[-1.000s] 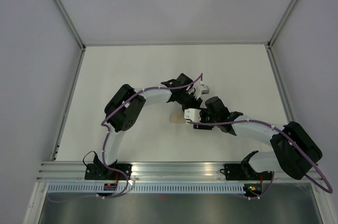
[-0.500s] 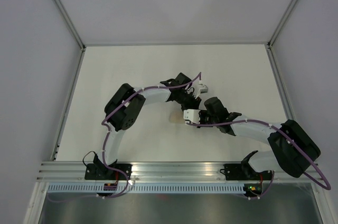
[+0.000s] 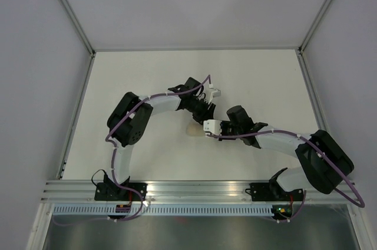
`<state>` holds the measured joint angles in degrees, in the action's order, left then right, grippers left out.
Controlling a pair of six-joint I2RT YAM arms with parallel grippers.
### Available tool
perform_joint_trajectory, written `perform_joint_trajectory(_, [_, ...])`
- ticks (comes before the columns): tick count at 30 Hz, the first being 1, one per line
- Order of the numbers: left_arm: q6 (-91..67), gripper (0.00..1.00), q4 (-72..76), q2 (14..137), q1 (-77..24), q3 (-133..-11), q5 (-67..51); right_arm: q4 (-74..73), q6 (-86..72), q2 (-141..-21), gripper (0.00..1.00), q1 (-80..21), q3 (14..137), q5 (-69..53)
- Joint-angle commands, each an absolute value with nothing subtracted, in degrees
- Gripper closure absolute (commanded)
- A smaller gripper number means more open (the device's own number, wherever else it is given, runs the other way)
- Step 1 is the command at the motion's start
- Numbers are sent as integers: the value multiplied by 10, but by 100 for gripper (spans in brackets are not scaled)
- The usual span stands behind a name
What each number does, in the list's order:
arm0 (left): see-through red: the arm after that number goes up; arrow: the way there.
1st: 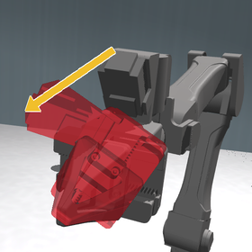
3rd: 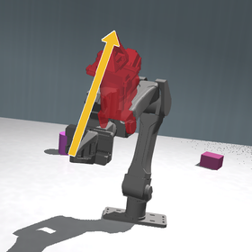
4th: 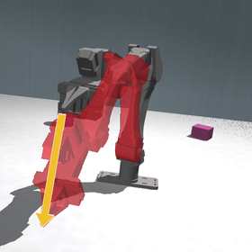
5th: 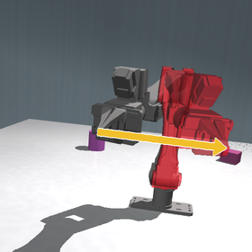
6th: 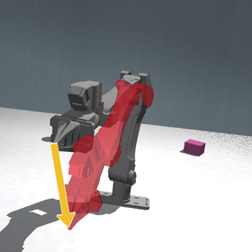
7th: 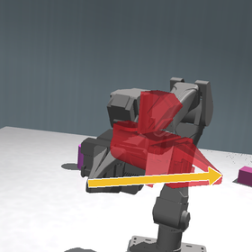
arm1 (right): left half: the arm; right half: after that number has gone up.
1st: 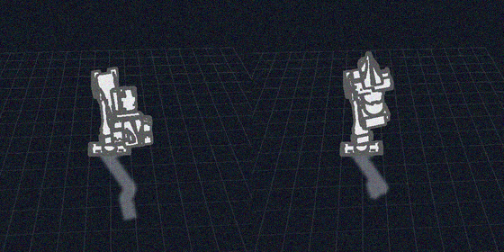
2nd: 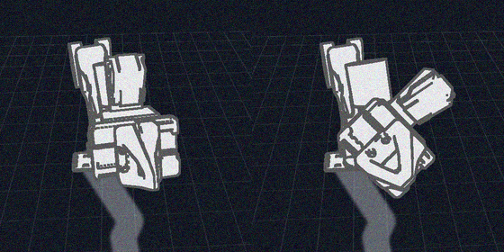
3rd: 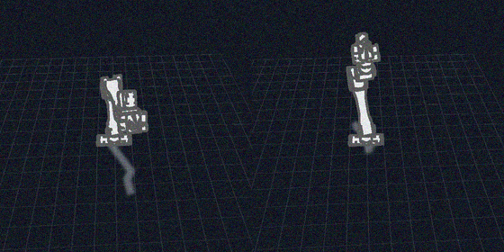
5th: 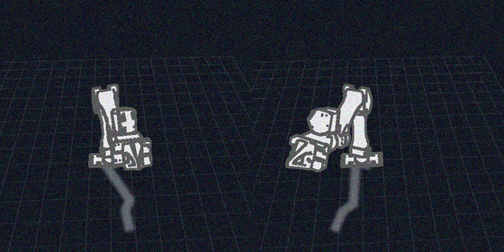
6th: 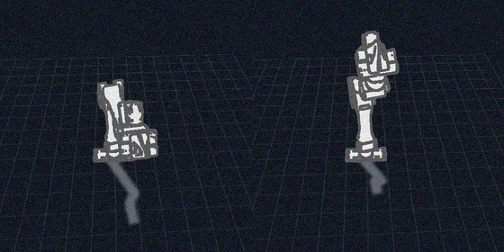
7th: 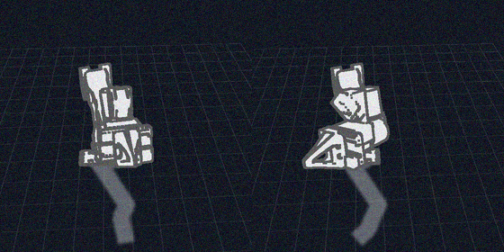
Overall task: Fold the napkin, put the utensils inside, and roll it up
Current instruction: Roll the napkin at the center of the board.
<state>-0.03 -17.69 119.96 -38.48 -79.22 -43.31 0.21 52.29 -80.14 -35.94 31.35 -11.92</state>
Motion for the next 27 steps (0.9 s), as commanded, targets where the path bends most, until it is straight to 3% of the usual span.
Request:
perform_joint_trajectory(1, [-32,52,-181,1158,-365,-773,-381,-91,519,-822,89,-347,314,-127])
perform_joint_trajectory(12, [-101,52,-48,1016,-308,-650,-242,-207,542,-885,91,-300,406,-211])
perform_joint_trajectory(27, [-59,52,224,758,-352,-377,-73,-503,613,-1120,92,-230,698,-306])
